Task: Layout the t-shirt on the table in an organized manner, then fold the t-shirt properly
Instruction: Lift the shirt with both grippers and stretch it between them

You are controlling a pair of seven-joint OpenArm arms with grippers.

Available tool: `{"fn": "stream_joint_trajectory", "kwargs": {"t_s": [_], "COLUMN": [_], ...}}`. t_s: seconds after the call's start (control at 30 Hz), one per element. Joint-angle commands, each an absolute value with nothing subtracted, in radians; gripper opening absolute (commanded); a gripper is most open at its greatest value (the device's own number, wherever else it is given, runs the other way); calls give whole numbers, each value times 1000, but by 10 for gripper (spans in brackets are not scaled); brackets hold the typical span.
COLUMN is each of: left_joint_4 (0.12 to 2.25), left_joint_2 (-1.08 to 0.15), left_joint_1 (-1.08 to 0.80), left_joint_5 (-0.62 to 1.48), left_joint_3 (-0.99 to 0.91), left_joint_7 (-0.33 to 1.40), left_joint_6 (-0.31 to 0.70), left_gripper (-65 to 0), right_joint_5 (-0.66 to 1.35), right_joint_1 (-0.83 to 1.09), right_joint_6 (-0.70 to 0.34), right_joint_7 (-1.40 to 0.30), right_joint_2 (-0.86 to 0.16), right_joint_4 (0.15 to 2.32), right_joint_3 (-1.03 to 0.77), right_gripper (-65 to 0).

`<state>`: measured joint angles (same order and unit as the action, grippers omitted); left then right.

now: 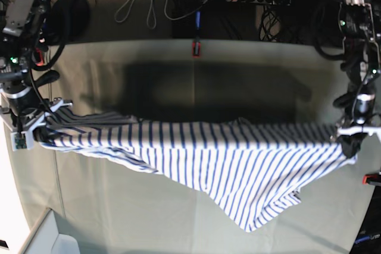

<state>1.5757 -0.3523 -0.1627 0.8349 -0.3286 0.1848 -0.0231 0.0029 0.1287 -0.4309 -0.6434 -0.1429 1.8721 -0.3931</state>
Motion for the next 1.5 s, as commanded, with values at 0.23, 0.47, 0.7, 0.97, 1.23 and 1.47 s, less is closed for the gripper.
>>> {"fn": "stream_joint_trajectory", "kwargs": {"t_s": [0.23, 0.47, 0.7, 0.97, 1.23, 1.47], "left_joint_4": [1458, 1139, 1124, 1241, 1017, 972], "left_joint_2": [-363, -349, -355, -357, -357, -358], "left_joint_1": [-166, 62, 137, -99, -42, 19], "left_joint_5": [829, 828, 835, 828, 828, 828], "left_joint_3": [-374, -271, -242, -366, -378, -228], "left_joint_7": [153, 154, 154, 147, 153, 145], "left_joint_6": [-5, -4, -4, -2, -1, -1], "left_gripper": [-646, -536, -197, -123, -123, -123], "right_joint_5": [2, 1, 1, 1, 1, 1], "right_joint_1": [110, 47, 28, 35, 36, 58], "right_joint_6": [-447, -446, -446, -443, -443, -443], "right_joint_7": [-611, -610, -611, -616, -616, -616], "right_joint_2": [-160, -156, -156, -137, -114, -111], "right_joint_4": [1882, 1765, 1736, 1741, 1736, 1738], "right_joint_3": [-315, -245, -246, -248, -248, -245], "right_gripper": [-650, -650, -650, -650, -650, -650]}}
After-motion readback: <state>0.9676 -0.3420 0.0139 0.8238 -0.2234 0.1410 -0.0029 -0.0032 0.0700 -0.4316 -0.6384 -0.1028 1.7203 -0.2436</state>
